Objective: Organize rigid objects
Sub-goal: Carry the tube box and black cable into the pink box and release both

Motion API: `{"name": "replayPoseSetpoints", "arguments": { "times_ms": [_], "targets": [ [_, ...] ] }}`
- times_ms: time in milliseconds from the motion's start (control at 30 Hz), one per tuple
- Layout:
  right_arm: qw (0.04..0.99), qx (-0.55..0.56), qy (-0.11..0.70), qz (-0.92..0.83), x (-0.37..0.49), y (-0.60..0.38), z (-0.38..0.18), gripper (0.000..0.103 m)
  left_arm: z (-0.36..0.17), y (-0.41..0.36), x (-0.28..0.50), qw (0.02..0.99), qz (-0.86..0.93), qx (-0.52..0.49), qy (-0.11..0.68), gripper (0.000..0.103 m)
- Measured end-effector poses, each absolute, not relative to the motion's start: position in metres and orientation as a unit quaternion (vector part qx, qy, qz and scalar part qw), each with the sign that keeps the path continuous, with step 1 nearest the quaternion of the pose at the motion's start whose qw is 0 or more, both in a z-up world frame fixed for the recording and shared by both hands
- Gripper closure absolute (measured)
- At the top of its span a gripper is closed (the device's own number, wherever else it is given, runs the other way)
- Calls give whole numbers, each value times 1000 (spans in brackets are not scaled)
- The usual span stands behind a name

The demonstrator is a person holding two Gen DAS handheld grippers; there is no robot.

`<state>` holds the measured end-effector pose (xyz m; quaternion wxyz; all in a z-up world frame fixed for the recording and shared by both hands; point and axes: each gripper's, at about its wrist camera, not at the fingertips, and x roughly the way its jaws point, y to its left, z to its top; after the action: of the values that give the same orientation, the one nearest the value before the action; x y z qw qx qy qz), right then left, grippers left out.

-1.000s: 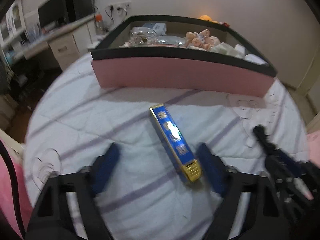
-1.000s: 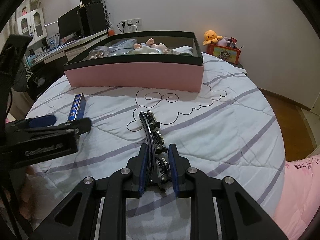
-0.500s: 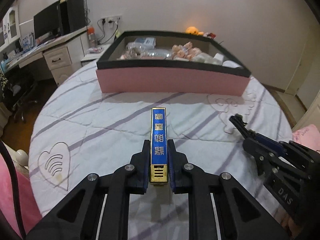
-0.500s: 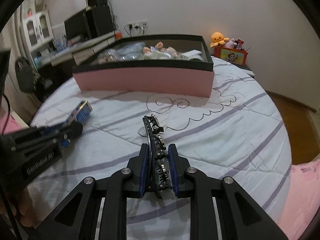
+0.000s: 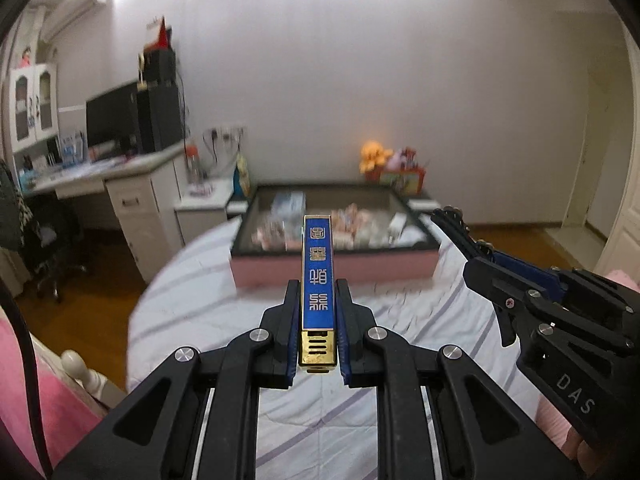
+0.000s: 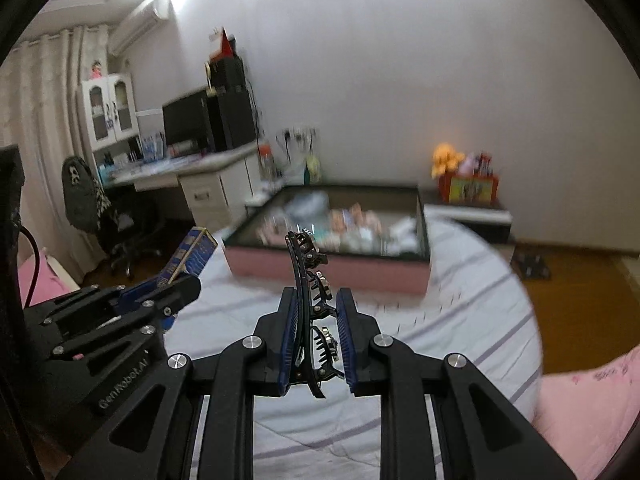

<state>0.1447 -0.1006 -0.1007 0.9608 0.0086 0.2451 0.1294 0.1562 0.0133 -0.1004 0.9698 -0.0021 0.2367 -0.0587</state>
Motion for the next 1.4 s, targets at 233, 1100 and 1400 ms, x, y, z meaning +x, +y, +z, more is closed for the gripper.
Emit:
{"name": "replayPoseSetpoints", "arguments": {
  "times_ms": [233, 1100, 1400],
  "targets": [
    [978, -22, 174, 115, 115, -85, -56, 82, -61, 15, 127, 981, -75, -3, 176, 88],
    [987, -30, 118, 109, 172, -61, -22, 82, -35, 7, 200, 991, -42, 15, 126, 88],
    [979, -25, 174, 106, 268, -64, -53, 82, -67, 9, 307, 978, -54, 9, 201, 88]
  ]
}}
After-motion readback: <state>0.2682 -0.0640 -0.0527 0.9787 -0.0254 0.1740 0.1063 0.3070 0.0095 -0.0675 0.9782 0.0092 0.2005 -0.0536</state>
